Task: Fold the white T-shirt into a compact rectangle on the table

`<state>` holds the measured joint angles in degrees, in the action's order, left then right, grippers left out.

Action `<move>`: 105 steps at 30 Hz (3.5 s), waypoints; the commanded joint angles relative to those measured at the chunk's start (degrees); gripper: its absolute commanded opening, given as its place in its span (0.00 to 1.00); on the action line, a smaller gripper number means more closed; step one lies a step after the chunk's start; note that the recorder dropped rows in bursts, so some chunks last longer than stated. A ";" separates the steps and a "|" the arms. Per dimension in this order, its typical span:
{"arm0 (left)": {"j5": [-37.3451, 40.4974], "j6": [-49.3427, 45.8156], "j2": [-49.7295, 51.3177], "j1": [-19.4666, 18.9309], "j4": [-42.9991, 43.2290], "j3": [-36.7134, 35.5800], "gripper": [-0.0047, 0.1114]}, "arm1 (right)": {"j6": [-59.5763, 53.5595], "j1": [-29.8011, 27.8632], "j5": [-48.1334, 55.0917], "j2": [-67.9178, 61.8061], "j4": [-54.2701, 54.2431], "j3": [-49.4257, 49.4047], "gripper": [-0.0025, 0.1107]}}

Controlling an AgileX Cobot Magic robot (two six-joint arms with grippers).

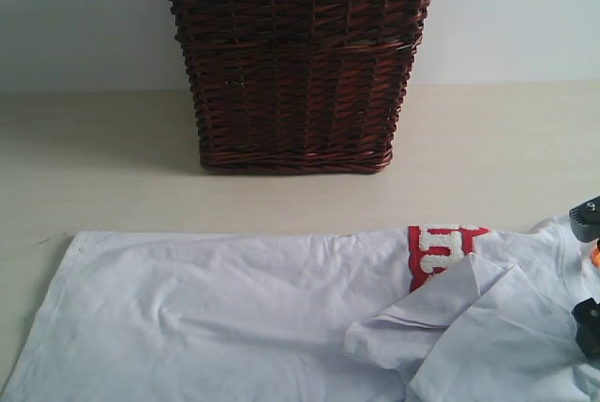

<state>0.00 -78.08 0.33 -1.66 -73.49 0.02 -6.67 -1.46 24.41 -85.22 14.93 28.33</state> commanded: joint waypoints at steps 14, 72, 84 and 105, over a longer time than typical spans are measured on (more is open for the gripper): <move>0.00 0.32 -0.33 -0.11 -0.41 -0.02 0.04 | -0.83 -0.31 -0.68 -4.75 -1.61 0.11 0.93; 0.00 0.32 -0.33 -0.11 -0.41 -0.02 0.04 | -1.69 -0.31 5.45 6.35 -3.73 0.11 0.74; 0.00 0.32 -0.33 -0.11 -0.41 -0.02 0.04 | -5.53 -4.19 -4.87 -0.68 -2.78 0.11 0.74; 0.00 0.32 -0.33 -0.11 -0.41 -0.02 0.04 | -5.66 -4.19 -4.77 -9.49 -6.79 0.11 0.49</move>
<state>0.00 -78.08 0.33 -1.66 -73.49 0.02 -12.38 -5.40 18.47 -92.28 9.20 28.94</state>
